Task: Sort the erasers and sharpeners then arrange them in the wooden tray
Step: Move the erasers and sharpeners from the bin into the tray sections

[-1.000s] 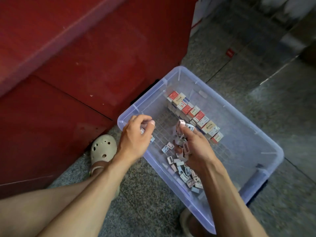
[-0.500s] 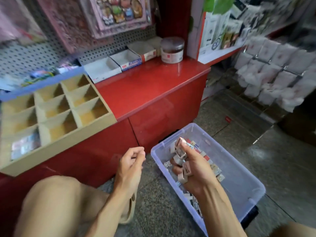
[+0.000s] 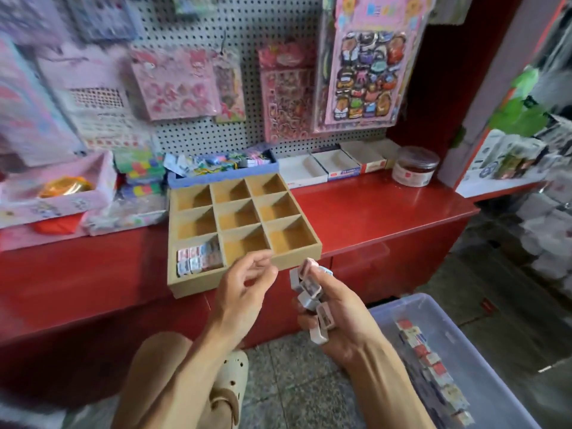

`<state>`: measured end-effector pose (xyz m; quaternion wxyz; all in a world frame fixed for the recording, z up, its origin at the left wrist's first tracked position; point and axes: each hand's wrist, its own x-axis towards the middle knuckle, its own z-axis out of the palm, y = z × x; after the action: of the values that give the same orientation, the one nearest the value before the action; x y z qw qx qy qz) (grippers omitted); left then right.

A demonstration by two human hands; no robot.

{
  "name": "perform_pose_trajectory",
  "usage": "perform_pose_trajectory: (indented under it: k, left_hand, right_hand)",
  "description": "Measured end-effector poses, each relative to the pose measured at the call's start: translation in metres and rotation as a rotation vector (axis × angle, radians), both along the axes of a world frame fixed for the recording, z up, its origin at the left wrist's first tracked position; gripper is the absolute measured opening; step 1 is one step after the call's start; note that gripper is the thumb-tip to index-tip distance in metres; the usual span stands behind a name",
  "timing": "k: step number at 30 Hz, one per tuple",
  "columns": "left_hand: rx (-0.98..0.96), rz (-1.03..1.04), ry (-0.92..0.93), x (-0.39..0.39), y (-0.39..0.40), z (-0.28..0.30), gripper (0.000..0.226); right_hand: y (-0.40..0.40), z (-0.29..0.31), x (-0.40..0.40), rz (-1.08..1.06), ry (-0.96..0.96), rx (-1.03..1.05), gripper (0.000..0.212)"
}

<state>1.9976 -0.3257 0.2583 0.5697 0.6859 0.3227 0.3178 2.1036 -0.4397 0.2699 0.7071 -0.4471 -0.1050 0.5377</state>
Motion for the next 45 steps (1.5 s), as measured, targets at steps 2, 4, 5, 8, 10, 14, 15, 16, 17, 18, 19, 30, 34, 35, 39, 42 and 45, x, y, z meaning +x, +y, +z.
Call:
perform_pose_trajectory:
  k: [2, 4, 5, 8, 10, 14, 15, 16, 17, 18, 19, 30, 34, 35, 39, 42, 45]
  left_hand:
    - [0.038, -0.059, 0.006, -0.008, 0.018, 0.010, 0.024]
    - [0.083, -0.120, 0.021, -0.012, 0.036, 0.020, 0.026]
    - [0.100, -0.147, 0.032, -0.013, 0.045, 0.023, 0.026]
    - [0.161, -0.210, 0.095, -0.015, 0.074, 0.029, 0.030]
    - [0.183, -0.230, 0.116, -0.015, 0.094, 0.032, 0.032]
    - [0.173, -0.193, 0.128, -0.014, 0.130, 0.033, 0.034]
    - [0.155, -0.183, 0.122, -0.014, 0.137, 0.032, 0.034]
    - [0.136, -0.173, 0.116, -0.013, 0.143, 0.031, 0.032]
    - [0.119, -0.166, 0.110, -0.013, 0.148, 0.030, 0.030]
    - [0.110, -0.158, 0.104, -0.013, 0.153, 0.028, 0.027]
    - [0.105, -0.150, 0.094, -0.013, 0.158, 0.027, 0.024]
    - [-0.028, 0.024, -0.043, -0.014, 0.175, 0.000, 0.015]
    - [0.138, 0.124, 0.072, -0.023, 0.177, -0.001, 0.016]
    - [0.231, 0.145, 0.166, -0.028, 0.178, -0.005, 0.017]
    - [0.512, 0.111, 0.422, -0.041, 0.179, -0.025, 0.021]
    - [0.630, 0.114, 0.495, -0.037, 0.175, -0.029, 0.020]
    - [0.698, 0.084, 0.555, -0.028, 0.175, -0.030, 0.021]
  right_hand:
    - [0.018, 0.002, -0.004, 0.058, -0.039, -0.033, 0.022]
    - [0.036, 0.005, -0.005, 0.097, -0.044, -0.044, 0.025]
    - [0.045, 0.007, -0.006, 0.114, -0.057, -0.051, 0.028]
    - [0.073, 0.013, -0.004, 0.178, -0.091, -0.075, 0.026]
    - [0.093, 0.016, -0.002, 0.225, -0.106, -0.075, 0.025]
    - [0.127, 0.018, -0.001, 0.270, -0.144, -0.086, 0.026]
    - [0.135, 0.017, -0.001, 0.273, -0.120, -0.079, 0.027]
    - [0.142, 0.015, -0.002, 0.272, -0.087, -0.071, 0.027]
    - [0.149, 0.012, -0.003, 0.266, -0.051, -0.062, 0.026]
    - [0.154, 0.009, -0.004, 0.258, -0.016, -0.053, 0.024]
    - [0.160, 0.005, -0.004, 0.251, 0.013, -0.048, 0.023]
    - [0.181, -0.008, -0.011, 0.129, 0.008, -0.215, 0.019]
    - [0.179, -0.013, -0.002, 0.073, -0.058, -0.307, 0.020]
    - [0.178, -0.015, 0.001, 0.051, -0.060, -0.302, 0.019]
    - [0.174, -0.018, 0.006, 0.008, -0.072, -0.283, 0.016]
    - [0.171, -0.018, 0.005, 0.030, -0.095, -0.310, 0.020]
    - [0.169, -0.019, 0.005, 0.035, -0.122, -0.318, 0.020]
